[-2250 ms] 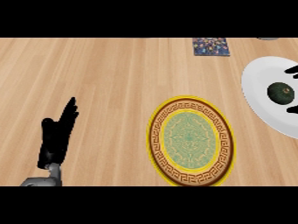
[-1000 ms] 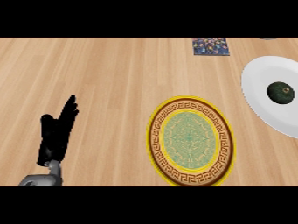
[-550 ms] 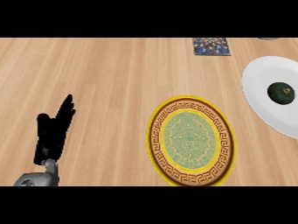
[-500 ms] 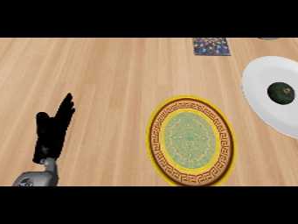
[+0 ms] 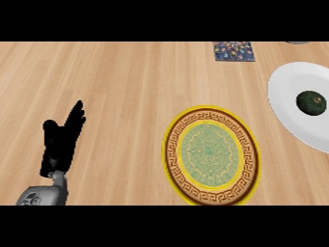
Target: Pick the squash from the plate and place it in the plate
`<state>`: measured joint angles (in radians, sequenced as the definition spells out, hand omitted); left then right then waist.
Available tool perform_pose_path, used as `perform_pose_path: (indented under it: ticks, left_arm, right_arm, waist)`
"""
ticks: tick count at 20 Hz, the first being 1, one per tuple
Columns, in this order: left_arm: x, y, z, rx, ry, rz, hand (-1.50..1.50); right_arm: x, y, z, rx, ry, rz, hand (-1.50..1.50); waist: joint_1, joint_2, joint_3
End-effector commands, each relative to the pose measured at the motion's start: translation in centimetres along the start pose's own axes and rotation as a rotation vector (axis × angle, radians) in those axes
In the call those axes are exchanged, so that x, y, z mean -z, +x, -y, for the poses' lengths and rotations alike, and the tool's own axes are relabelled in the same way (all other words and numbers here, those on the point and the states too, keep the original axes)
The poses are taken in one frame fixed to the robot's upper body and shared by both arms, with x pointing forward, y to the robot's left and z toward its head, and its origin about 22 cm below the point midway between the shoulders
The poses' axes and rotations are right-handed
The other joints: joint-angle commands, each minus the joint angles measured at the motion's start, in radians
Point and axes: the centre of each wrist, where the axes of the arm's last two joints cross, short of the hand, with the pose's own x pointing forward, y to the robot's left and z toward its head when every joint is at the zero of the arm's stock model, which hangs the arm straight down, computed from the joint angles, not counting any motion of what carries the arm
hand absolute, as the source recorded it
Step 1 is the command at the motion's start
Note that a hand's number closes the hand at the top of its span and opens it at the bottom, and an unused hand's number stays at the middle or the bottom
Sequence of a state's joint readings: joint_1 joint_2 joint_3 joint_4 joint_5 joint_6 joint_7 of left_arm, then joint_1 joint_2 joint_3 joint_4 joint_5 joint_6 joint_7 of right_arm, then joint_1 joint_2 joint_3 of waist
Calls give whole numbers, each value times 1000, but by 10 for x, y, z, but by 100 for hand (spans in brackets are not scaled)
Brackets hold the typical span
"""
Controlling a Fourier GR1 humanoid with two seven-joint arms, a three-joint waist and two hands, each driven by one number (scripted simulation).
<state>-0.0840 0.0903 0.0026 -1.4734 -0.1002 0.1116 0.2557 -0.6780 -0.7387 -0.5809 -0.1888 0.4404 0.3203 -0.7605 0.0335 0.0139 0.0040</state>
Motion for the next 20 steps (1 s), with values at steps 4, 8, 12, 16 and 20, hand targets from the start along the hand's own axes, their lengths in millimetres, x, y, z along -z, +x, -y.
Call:
perform_pose_path:
  ticks: [4, 8, 12, 16, 20]
  left_arm:
    - [1, 1, -7, 3, -5, 9, 0]
    - [-12, -2, 16, -9, -24, 10, 0]
    - [-2, 13, -17, 9, -6, 28, 0]
    - [-5, -4, 1, -2, 16, 7, 0]
    - [-17, -15, 3, 7, -14, 2, 0]
  right_arm:
    - [-13, -2, 20, -32, -38, -38, -150]
    - [-23, -7, 24, -51, -57, -47, -150]
    - [-39, -11, 40, -60, -90, -71, -150]
    - [-41, -16, 34, -43, -118, -49, -150]
    - [-47, -5, 59, -34, -148, -55, -150]
  waist:
    - [10, 4, 1]
    - [14, 4, 3]
    - [21, 9, 5]
    - [8, 4, 3]
    - [16, 3, 3]
